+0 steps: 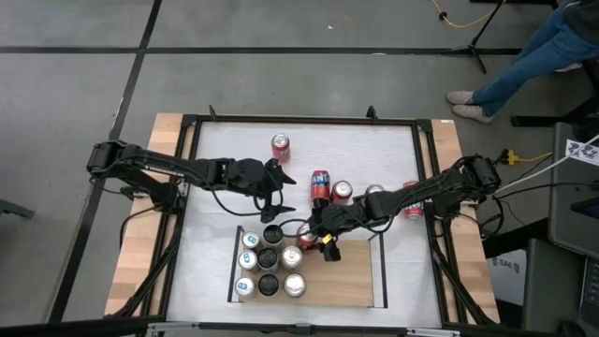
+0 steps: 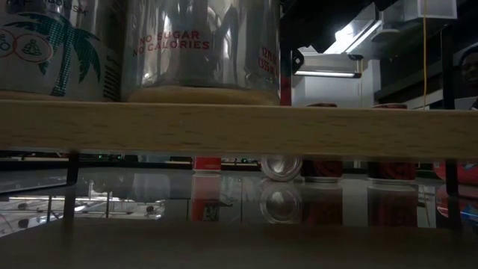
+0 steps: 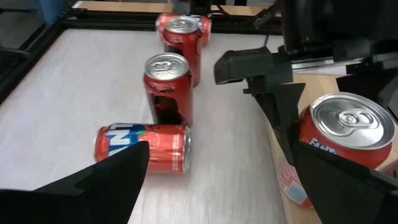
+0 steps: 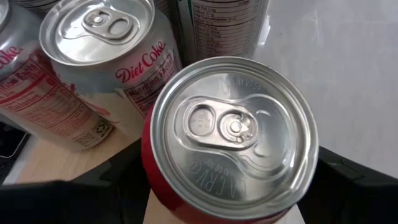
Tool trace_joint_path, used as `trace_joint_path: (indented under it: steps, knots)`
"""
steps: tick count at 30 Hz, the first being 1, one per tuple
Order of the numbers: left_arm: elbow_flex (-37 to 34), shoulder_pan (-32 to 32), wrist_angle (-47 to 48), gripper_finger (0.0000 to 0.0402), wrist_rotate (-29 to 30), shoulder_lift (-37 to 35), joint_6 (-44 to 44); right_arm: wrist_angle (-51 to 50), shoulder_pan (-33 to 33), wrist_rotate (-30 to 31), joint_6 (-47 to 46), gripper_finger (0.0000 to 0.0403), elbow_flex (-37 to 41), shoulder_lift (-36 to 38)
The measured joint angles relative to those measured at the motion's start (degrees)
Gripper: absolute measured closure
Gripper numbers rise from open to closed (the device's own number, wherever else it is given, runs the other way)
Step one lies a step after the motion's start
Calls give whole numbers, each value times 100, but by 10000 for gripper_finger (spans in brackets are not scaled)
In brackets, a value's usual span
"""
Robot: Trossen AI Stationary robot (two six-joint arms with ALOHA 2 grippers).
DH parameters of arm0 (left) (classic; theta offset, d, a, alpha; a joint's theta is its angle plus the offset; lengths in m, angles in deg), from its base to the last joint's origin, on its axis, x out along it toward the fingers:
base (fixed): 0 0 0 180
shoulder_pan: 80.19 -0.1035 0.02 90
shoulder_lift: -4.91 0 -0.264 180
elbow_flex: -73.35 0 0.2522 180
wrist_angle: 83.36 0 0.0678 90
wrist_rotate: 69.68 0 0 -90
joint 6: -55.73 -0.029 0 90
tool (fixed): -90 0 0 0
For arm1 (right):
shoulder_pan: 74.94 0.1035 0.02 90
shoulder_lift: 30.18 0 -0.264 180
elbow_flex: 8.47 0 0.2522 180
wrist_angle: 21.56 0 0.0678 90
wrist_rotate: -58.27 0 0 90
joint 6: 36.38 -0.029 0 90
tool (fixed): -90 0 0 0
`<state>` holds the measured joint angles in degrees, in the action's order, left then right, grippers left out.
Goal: Place canned beverage on shelf
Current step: Put the red soda can on the shelf aligned with the silver soda can
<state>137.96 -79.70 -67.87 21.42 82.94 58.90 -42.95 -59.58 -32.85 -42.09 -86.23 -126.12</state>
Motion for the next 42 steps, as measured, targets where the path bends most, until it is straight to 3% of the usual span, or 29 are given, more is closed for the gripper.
trace_joint_path:
  steps: [4, 24, 34, 42]
  knots:
    - [0, 0, -6, 14, -220, 40, -34, 10, 0, 0, 0, 109, 0, 0]
    - [-7, 0, -10, 14, -229, 40, -36, 21, 0, 0, 0, 107, 0, 0]
    - [-7, 0, -8, 14, -227, 40, -38, 77, 4, 0, 2, 32, -2, 4]
    - [-7, 0, -5, 14, -227, 40, -38, 45, 4, 2, 2, 20, -2, 4]
